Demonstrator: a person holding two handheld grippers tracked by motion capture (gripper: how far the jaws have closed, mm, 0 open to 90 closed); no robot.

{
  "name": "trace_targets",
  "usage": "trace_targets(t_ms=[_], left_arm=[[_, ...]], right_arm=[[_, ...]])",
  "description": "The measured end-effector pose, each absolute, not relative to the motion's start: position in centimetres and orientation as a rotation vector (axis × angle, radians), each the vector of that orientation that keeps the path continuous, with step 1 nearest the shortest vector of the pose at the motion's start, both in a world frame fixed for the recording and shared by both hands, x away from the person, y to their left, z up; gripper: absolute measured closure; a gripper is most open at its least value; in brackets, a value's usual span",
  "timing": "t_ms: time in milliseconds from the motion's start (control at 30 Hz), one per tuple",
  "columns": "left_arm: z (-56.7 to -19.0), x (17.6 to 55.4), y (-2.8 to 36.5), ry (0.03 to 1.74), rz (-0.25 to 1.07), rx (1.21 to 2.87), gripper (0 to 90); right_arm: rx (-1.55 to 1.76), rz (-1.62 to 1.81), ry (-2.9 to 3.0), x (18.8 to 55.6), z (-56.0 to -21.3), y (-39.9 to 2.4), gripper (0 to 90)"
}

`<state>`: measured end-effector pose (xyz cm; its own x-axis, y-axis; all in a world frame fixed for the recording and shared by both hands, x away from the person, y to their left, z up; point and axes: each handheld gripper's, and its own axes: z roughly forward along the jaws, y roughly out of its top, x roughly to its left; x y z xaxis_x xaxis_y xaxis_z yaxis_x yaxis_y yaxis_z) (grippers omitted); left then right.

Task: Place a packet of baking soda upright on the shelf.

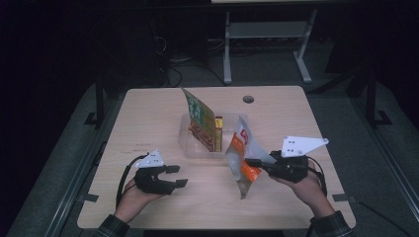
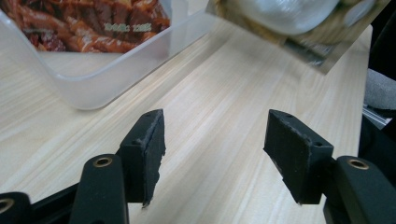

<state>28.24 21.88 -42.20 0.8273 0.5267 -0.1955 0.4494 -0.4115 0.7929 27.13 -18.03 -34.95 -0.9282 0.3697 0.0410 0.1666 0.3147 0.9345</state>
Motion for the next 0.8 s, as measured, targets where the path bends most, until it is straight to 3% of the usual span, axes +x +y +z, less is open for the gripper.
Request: trace_targets(t_ms=[433, 800], left_arm=[[-43.5, 28.5, 21.3, 0.693, 0.095, 2.126, 24.3], [-43.8, 28.7, 21.2, 0.678, 0.102, 2.147, 23.4]], right_arm=[[0.446, 1.613, 2.406, 29.1, -32.1, -17.9, 90.0], [0.465, 1.585, 2.39, 32.0, -31.1, -17.8, 90.0]])
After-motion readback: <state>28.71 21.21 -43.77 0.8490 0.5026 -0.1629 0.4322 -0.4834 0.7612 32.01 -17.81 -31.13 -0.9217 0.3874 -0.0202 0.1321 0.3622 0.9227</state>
